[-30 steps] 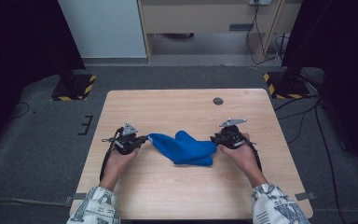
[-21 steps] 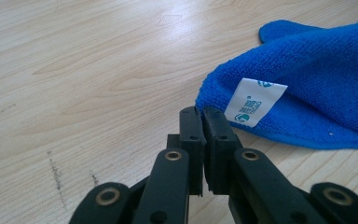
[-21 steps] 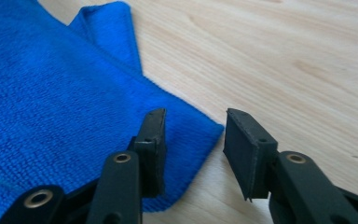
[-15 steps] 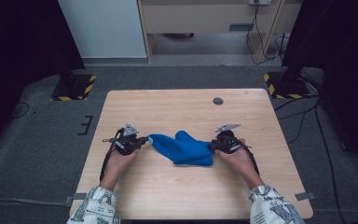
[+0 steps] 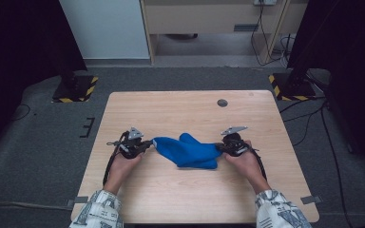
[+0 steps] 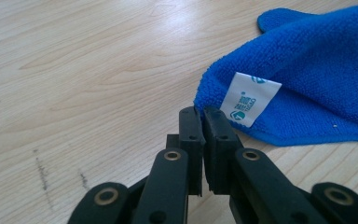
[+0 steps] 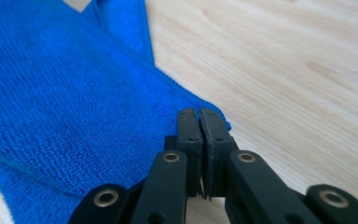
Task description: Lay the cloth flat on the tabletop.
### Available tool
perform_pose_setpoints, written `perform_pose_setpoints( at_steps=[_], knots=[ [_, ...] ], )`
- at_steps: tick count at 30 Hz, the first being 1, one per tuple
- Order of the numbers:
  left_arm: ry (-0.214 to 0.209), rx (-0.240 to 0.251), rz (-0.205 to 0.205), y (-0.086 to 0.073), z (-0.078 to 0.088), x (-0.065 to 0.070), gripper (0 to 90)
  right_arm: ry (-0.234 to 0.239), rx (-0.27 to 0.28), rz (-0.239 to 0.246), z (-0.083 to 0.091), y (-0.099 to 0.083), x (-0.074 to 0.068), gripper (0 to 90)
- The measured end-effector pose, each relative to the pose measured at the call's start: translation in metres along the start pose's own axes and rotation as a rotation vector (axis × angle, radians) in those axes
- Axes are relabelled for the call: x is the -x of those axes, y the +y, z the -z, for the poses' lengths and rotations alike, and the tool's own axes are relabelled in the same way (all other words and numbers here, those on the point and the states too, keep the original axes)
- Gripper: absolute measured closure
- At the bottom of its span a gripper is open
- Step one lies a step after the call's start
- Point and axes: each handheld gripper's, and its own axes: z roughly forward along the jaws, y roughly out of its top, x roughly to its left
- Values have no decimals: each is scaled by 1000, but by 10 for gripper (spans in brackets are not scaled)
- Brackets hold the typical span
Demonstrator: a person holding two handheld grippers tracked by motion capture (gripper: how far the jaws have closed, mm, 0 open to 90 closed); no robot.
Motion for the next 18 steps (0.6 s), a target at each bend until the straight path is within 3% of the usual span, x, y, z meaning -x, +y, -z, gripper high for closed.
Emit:
perform_pose_setpoints(
  at_steps=[6,9,18],
  knots=[
    [-38,8,-15,9,-11,18,860,-31,19,-25,23,-8,14,882],
    [-50,10,-42,18,-17,30,854,-49,25,-35,35,-14,22,882],
    [-65,47,-53,42,-15,38,861,-70,99,-38,72,-10,34,883]
  ],
)
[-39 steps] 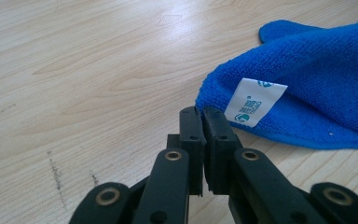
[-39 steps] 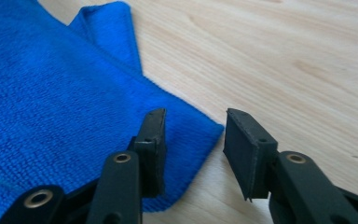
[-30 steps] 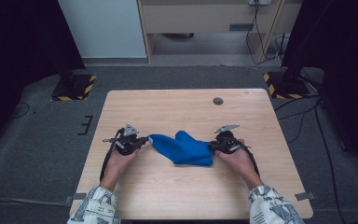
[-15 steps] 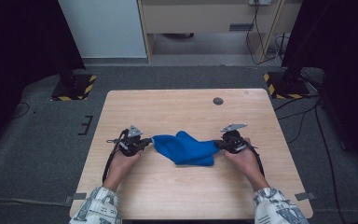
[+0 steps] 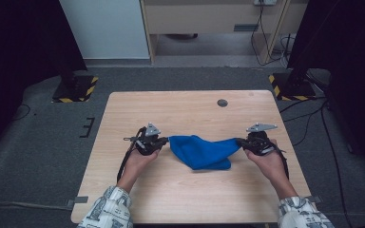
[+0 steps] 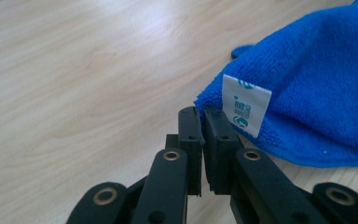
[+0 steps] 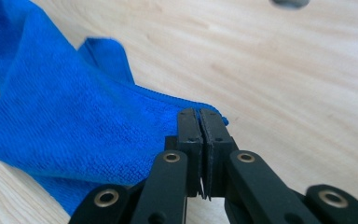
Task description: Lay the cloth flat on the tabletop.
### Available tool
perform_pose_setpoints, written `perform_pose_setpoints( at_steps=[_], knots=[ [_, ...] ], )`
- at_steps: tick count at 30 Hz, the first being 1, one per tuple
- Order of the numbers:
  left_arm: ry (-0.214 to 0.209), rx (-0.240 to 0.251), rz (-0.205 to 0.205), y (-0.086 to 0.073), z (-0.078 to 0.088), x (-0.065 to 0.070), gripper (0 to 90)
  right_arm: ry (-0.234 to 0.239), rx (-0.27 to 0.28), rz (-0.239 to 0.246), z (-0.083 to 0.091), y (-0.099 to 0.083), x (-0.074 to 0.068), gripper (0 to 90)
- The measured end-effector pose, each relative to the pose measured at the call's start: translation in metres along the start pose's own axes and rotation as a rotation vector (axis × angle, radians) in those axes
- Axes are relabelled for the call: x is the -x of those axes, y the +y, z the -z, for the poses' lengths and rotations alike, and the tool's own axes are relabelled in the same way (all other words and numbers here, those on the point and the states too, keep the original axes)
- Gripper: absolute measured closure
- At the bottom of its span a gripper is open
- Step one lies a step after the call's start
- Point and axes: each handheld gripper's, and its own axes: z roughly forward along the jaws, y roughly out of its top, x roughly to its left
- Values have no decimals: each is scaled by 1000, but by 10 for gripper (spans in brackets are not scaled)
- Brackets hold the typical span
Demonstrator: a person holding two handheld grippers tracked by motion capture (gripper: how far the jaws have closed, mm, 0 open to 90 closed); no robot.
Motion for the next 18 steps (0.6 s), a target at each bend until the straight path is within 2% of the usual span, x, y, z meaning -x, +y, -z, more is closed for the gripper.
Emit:
perform_pose_setpoints(
  at_steps=[7,14,18],
  knots=[
    [8,42,-19,27,11,2,865,-14,68,13,22,19,1,883],
    [16,71,-13,48,16,-1,866,-33,126,23,25,33,7,883],
    [20,79,-20,54,19,0,866,-43,164,15,23,40,9,883]
  ],
)
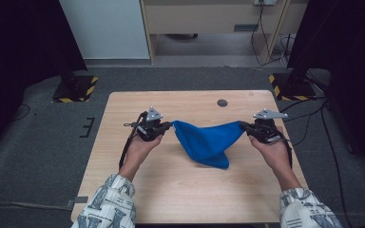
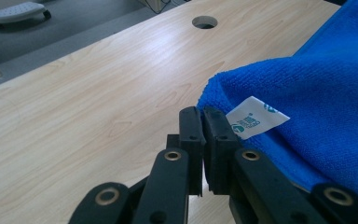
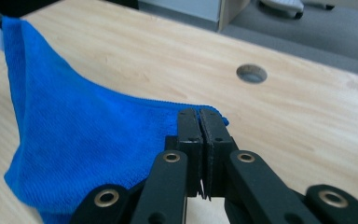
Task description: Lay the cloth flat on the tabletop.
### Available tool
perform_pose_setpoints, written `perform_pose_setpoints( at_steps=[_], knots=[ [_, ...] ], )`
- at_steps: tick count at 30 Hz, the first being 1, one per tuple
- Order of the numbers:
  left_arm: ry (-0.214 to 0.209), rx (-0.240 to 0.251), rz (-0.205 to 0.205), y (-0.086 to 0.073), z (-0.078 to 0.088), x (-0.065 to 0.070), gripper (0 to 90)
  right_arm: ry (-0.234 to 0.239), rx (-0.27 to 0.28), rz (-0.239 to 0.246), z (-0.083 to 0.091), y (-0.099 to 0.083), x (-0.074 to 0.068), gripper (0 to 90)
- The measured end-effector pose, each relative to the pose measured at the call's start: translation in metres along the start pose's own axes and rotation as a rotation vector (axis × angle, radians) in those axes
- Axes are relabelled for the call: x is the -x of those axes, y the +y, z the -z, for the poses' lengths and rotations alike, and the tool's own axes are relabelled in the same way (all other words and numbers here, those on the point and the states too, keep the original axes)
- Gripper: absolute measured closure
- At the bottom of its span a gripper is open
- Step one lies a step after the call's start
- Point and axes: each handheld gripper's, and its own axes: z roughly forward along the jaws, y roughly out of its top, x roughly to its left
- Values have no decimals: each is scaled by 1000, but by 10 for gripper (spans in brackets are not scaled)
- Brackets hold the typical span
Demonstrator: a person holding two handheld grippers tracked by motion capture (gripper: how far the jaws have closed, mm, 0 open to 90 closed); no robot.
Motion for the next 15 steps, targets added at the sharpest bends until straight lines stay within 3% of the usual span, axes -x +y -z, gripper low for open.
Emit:
perform_pose_setpoints(
  at_steps=[4,15],
  knots=[
    [5,2,-4,4,1,-1,868,-12,24,-4,-1,5,2,883],
    [4,22,17,11,3,-4,868,-28,23,-11,-4,10,10,883]
  ],
)
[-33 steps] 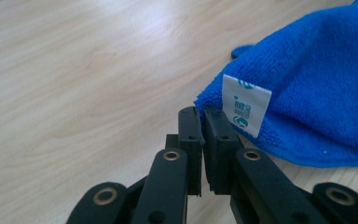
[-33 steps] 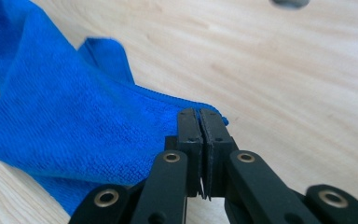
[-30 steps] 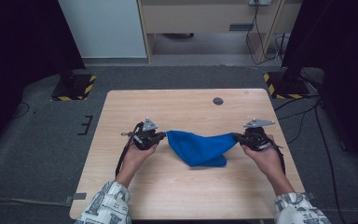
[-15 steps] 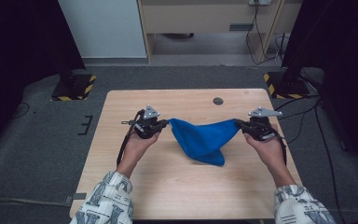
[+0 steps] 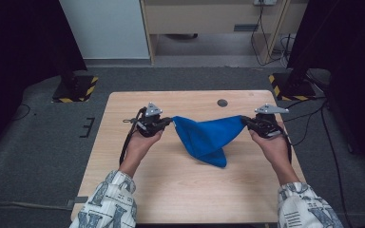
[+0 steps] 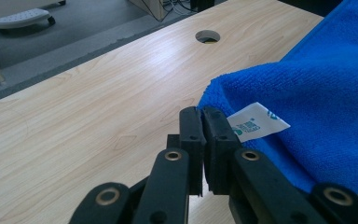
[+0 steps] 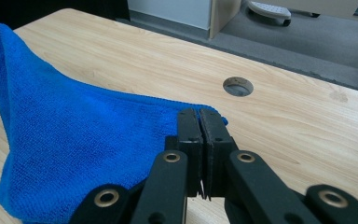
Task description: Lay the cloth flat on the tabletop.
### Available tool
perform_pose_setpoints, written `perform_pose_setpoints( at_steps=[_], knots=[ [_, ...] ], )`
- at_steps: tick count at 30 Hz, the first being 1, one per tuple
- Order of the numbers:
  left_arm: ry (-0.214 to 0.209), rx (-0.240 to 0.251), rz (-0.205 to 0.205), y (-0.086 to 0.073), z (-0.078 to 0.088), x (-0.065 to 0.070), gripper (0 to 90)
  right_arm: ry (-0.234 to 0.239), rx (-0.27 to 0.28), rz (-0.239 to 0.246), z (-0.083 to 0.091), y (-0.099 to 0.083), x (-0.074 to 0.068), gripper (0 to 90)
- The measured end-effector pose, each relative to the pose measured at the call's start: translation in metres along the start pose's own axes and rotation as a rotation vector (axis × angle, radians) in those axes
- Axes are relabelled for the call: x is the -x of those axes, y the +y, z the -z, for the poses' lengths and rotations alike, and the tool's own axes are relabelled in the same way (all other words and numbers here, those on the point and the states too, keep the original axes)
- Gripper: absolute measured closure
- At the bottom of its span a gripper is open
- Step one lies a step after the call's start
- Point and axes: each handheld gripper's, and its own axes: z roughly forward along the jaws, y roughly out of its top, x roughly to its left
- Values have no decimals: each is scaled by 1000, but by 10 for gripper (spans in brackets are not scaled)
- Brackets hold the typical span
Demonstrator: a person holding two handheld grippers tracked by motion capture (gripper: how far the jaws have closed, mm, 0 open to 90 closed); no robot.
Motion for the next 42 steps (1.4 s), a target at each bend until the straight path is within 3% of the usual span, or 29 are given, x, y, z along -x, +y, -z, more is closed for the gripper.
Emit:
perform_pose_setpoints(
  at_steps=[17,42],
  knots=[
    [5,26,-9,15,8,3,874,2,22,8,12,5,-3,883],
    [-9,35,-7,20,9,7,878,11,41,17,23,11,-7,883]
  ],
)
